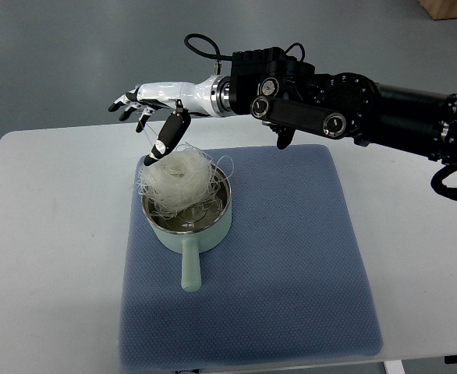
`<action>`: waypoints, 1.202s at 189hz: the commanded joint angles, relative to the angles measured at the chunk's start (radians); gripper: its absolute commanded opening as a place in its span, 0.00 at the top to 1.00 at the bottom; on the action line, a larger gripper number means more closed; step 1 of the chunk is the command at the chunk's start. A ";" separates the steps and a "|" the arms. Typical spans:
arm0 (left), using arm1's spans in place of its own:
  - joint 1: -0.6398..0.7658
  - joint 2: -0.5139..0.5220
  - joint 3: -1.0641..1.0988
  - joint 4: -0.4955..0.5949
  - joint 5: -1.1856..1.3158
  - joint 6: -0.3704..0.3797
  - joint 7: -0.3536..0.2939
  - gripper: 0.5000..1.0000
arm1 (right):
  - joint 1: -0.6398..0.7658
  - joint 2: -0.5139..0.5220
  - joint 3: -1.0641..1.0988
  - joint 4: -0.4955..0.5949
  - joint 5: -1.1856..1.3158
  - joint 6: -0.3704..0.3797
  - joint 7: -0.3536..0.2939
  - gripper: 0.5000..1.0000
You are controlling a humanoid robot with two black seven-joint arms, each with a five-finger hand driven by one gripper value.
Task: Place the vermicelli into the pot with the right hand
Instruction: 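Withdraw the open right hand away from the pot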
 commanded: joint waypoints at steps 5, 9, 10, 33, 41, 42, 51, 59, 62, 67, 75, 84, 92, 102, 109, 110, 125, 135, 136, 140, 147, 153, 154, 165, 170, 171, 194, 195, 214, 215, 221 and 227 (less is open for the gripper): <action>0.000 0.000 0.000 0.001 0.000 0.000 0.000 0.00 | -0.083 -0.054 0.126 0.003 0.003 0.009 0.002 0.17; 0.000 0.000 0.000 0.002 0.000 0.000 0.000 0.00 | -0.109 -0.073 0.147 0.003 0.006 0.018 0.002 0.17; 0.000 0.000 0.000 0.002 0.000 0.000 0.000 0.00 | -0.120 -0.082 0.157 0.004 0.008 0.023 0.002 0.17; 0.000 0.000 -0.002 0.002 0.000 0.000 0.000 0.00 | -0.192 -0.125 0.238 0.017 0.020 0.120 0.002 0.17; 0.000 0.000 -0.002 0.001 0.000 0.000 0.000 0.00 | -0.201 -0.128 0.247 0.018 0.023 0.127 0.002 0.17; 0.000 0.000 -0.002 0.001 0.000 0.000 0.000 0.00 | -0.201 -0.128 0.247 0.018 0.023 0.127 0.002 0.17; 0.000 0.000 -0.002 0.001 0.000 0.000 0.000 0.00 | -0.210 -0.135 0.255 0.018 0.028 0.127 0.002 0.17; 0.000 0.000 -0.002 0.001 0.000 0.000 0.000 0.00 | -0.213 -0.143 0.273 0.020 0.040 0.138 0.002 0.17; 0.000 0.000 -0.002 0.001 0.000 0.000 0.000 0.00 | -0.215 -0.146 0.281 0.020 0.045 0.141 0.002 0.17; 0.000 0.000 -0.002 0.001 0.000 0.000 0.000 0.00 | -0.218 -0.151 0.296 0.023 0.063 0.147 0.002 0.17; 0.000 0.000 -0.002 0.001 0.000 0.000 0.000 0.00 | -0.224 -0.154 0.316 0.030 0.095 0.167 -0.001 0.16; 0.000 0.000 -0.002 0.001 0.000 0.000 0.000 0.00 | -0.227 -0.159 0.324 0.038 0.132 0.205 -0.004 0.14; 0.000 0.000 -0.002 0.002 0.000 0.002 0.000 0.00 | -0.227 -0.162 0.322 0.041 0.158 0.244 -0.011 0.14; 0.000 0.000 -0.002 0.002 0.000 0.002 0.000 0.00 | -0.227 -0.166 0.316 0.044 0.169 0.291 -0.014 0.14; 0.000 0.000 -0.002 0.002 -0.001 0.002 0.000 0.00 | -0.227 -0.168 0.307 0.047 0.169 0.316 -0.017 0.14; 0.000 0.000 -0.002 0.002 -0.001 0.002 0.000 0.00 | -0.227 -0.168 0.307 0.047 0.169 0.316 -0.017 0.14; 0.000 0.000 -0.002 0.002 -0.001 0.002 0.000 0.00 | -0.226 -0.185 0.272 0.053 0.167 0.366 -0.040 0.14; 0.002 0.000 -0.002 0.002 0.000 0.002 0.000 0.00 | -0.222 -0.197 0.230 0.061 0.164 0.388 -0.060 0.14; 0.002 0.000 -0.002 0.002 0.000 0.002 0.000 0.00 | -0.222 -0.197 0.230 0.061 0.164 0.388 -0.060 0.14; 0.000 0.000 -0.002 0.002 -0.001 0.002 0.000 0.00 | -0.219 -0.203 0.217 0.063 0.164 0.388 -0.066 0.14; 0.000 0.000 -0.002 0.002 -0.001 0.002 0.000 0.00 | -0.216 -0.215 0.187 0.069 0.160 0.388 -0.075 0.14; 0.000 0.000 -0.002 0.002 0.000 0.002 0.000 0.00 | -0.215 -0.229 0.169 0.076 0.150 0.388 -0.081 0.14; 0.000 0.000 -0.002 0.002 0.000 0.002 0.000 0.00 | -0.215 -0.229 0.169 0.076 0.150 0.388 -0.081 0.14; 0.000 0.000 -0.002 0.002 0.000 0.002 0.000 0.00 | -0.215 -0.266 0.144 0.090 0.117 0.388 -0.087 0.14; 0.000 0.000 -0.002 0.002 0.000 0.000 0.000 0.00 | -0.215 -0.278 0.138 0.093 0.098 0.388 -0.089 0.14; 0.000 0.000 -0.002 0.002 0.000 0.000 0.000 0.00 | -0.215 -0.284 0.137 0.095 0.089 0.388 -0.089 0.14; 0.000 0.000 -0.002 0.001 0.000 0.000 0.000 0.00 | -0.215 -0.356 0.137 0.098 0.014 0.388 -0.089 0.14; 0.002 0.000 -0.002 0.001 0.000 0.000 0.000 0.00 | -0.215 -0.364 0.137 0.098 0.012 0.388 -0.089 0.14; 0.000 0.000 0.000 0.001 0.000 0.000 0.002 0.00 | -0.212 -0.422 0.141 0.098 0.008 0.388 -0.089 0.14; 0.000 0.000 0.000 0.001 0.000 0.000 0.002 0.00 | -0.209 -0.427 0.143 0.098 0.008 0.388 -0.089 0.14; 0.000 0.000 0.000 0.001 0.000 0.000 0.002 0.00 | -0.196 -0.442 0.143 0.098 0.006 0.388 -0.089 0.14; 0.000 0.000 0.000 0.001 0.000 0.000 0.002 0.00 | -0.181 -0.456 0.144 0.098 0.006 0.388 -0.089 0.14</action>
